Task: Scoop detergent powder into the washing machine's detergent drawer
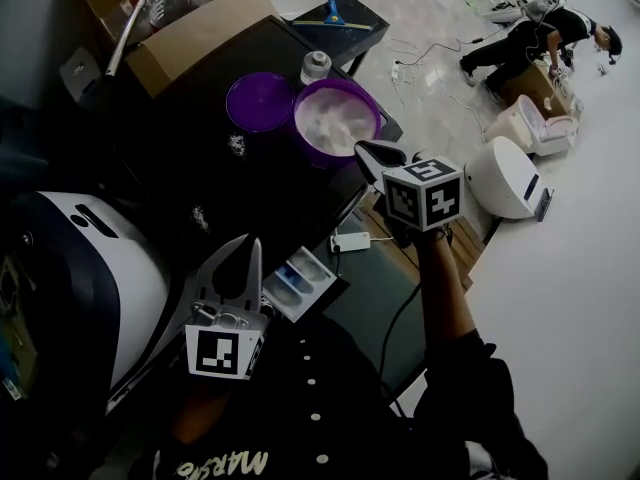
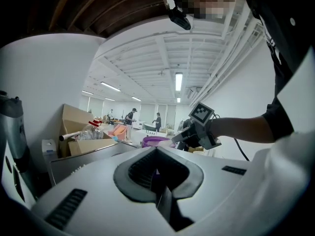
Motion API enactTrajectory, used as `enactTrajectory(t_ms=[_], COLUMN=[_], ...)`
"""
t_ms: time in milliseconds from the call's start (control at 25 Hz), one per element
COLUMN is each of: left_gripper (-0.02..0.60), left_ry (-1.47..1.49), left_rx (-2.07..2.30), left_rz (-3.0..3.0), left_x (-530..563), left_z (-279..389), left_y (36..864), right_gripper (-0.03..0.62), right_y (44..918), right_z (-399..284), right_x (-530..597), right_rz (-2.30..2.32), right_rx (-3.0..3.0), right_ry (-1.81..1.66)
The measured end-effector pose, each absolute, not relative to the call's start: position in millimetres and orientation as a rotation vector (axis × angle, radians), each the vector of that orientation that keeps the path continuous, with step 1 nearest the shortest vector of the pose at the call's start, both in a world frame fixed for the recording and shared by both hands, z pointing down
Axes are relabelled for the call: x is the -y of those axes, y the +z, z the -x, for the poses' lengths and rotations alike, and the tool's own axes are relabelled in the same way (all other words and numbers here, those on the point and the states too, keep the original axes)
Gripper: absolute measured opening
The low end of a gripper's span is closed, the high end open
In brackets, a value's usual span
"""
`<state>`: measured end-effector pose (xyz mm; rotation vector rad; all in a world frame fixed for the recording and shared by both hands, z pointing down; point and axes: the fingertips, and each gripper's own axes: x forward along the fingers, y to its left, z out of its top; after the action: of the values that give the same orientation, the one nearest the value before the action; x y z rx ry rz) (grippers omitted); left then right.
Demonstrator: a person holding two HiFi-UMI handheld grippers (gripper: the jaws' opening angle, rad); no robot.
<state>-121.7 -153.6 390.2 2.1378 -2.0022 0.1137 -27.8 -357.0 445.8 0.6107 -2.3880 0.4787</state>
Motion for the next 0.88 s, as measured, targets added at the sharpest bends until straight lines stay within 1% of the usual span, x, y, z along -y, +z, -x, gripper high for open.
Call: enactTrajectory(t_ms=[440,480,520,560,880], left_gripper=[0.014,0.014,0.014,0.014,0.014], left_ry=[0.112,0.112,0.113,0.114,0.113], left_rx=[2.018,2.019,2.02,2.02,2.025], left_rz=[-2.105,-2.104,-2.103,-2.102,-2.099], left_x=[154.7,154.1,153.6,153.2,152.0], left_z=[135.3,135.8,136.3,136.7,136.4], left_y=[395.0,394.9,395.0,395.2,396.0], right_gripper=[0.035,0.052,0.121,0.149,0.15], right_y=[453.9,454.7,456.1,457.8,460.0], right_z=[31.8,32.7,33.4,33.7,30.1], right_x=[356.9,354.8,352.6,351.0,350.5], right_rz=[-0.599,-0.581,-0.564,-0.552,-0.568], right_rx=[2.342,2.34,2.336,2.332,2.341], right_ry=[0.451,0.458,0.465,0.467,0.42])
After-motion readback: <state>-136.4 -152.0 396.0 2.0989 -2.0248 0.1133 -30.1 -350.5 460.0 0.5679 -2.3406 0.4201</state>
